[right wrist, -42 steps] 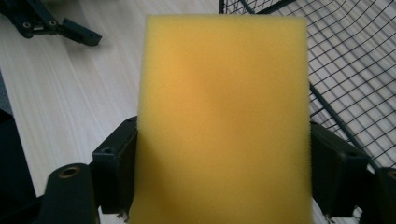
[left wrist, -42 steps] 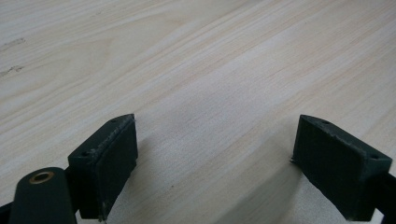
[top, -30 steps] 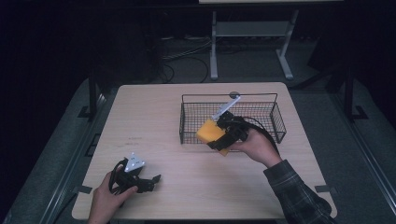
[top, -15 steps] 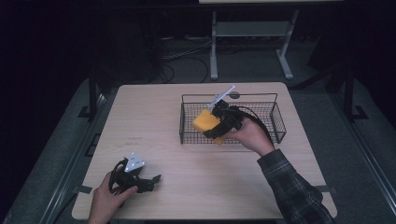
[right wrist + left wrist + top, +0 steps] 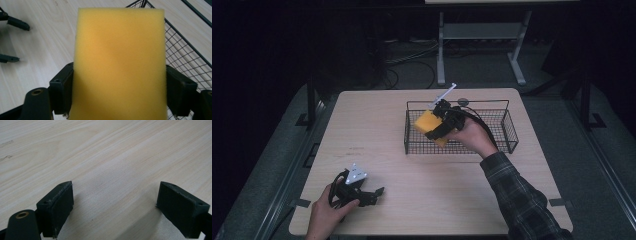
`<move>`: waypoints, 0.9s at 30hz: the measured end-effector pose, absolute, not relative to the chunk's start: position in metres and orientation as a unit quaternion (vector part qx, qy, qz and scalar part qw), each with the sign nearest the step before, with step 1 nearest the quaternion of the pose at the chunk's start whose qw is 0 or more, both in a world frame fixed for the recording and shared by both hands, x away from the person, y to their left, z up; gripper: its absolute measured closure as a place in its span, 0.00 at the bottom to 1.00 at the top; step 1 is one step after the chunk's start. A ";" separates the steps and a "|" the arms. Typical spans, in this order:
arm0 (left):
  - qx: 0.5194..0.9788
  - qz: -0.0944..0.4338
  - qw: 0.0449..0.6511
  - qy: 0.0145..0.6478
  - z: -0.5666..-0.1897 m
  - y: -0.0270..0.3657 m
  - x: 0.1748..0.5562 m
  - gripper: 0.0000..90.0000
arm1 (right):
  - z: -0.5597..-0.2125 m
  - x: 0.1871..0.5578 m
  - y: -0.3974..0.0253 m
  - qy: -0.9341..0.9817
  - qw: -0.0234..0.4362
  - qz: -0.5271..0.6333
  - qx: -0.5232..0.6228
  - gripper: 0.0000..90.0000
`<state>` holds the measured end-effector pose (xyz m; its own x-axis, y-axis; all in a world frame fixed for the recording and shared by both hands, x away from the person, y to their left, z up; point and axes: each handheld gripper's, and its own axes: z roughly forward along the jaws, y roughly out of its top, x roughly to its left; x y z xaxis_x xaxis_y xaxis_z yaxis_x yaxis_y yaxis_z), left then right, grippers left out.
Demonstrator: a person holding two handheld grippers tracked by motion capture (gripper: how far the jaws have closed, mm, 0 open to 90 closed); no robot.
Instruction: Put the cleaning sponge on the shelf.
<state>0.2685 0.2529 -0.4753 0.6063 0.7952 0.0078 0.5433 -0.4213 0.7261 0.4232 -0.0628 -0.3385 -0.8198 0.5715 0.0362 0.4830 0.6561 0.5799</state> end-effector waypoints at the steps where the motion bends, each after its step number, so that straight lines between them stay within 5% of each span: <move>1: 0.824 0.179 0.353 0.406 -0.475 0.253 0.269 0.14 | -0.340 0.428 -0.059 0.907 0.076 0.296 0.290 0.25; 27: 0.825 0.178 0.352 0.406 -0.475 0.253 0.268 0.14 | -0.370 0.481 -0.033 0.905 0.081 0.266 0.321 0.25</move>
